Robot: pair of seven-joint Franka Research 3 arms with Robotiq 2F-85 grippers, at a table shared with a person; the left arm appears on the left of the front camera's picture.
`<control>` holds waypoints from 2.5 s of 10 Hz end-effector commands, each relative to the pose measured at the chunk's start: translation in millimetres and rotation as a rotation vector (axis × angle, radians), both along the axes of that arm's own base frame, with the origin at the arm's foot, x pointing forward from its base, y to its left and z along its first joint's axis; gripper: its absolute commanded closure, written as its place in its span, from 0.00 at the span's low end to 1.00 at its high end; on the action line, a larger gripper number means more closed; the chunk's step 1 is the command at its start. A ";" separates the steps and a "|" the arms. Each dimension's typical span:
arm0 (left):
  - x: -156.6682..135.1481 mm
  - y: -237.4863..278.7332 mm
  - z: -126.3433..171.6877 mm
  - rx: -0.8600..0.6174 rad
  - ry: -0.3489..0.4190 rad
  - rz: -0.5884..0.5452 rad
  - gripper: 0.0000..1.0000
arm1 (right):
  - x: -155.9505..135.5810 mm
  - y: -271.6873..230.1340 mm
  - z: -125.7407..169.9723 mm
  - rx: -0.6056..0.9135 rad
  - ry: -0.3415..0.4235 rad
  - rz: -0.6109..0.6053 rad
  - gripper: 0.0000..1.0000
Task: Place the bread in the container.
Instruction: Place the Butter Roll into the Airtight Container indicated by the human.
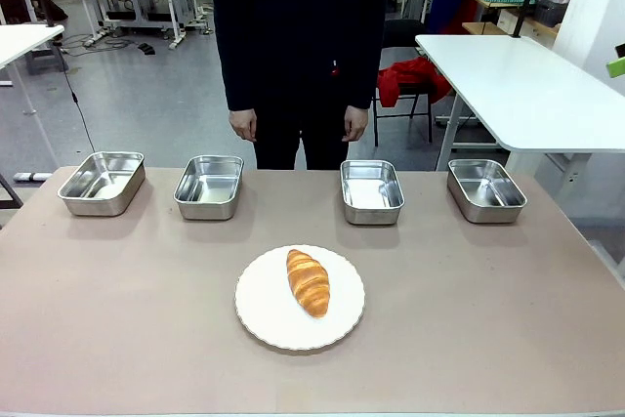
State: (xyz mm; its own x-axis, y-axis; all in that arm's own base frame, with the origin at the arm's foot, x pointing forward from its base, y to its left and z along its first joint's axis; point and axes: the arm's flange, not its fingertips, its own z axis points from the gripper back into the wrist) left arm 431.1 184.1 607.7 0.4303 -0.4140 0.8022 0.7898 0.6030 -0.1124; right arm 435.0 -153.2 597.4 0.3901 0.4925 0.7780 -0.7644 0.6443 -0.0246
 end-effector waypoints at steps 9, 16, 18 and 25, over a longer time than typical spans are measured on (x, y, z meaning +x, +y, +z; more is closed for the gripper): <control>-2.0 -0.3 0.5 0.000 -0.010 -0.013 0.00 | 1.0 0.5 0.3 0.008 -0.009 0.003 0.00; -2.0 -0.3 0.5 0.000 -0.010 -0.013 0.00 | 1.0 0.5 0.3 0.008 -0.009 0.003 0.00; -2.0 -0.3 0.5 0.000 -0.010 -0.013 0.00 | 1.0 0.5 0.3 0.008 -0.009 0.003 0.00; -2.0 -0.3 0.5 0.000 -0.010 -0.013 0.00 | 1.0 0.5 0.3 0.008 -0.009 0.003 0.00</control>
State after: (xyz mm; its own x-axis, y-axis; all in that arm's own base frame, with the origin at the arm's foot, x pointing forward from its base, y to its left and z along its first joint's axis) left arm 431.1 184.1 607.7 0.4302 -0.4140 0.8022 0.7898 0.6030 -0.1124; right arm 435.0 -153.2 597.4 0.3901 0.4925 0.7780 -0.7644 0.6443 -0.0246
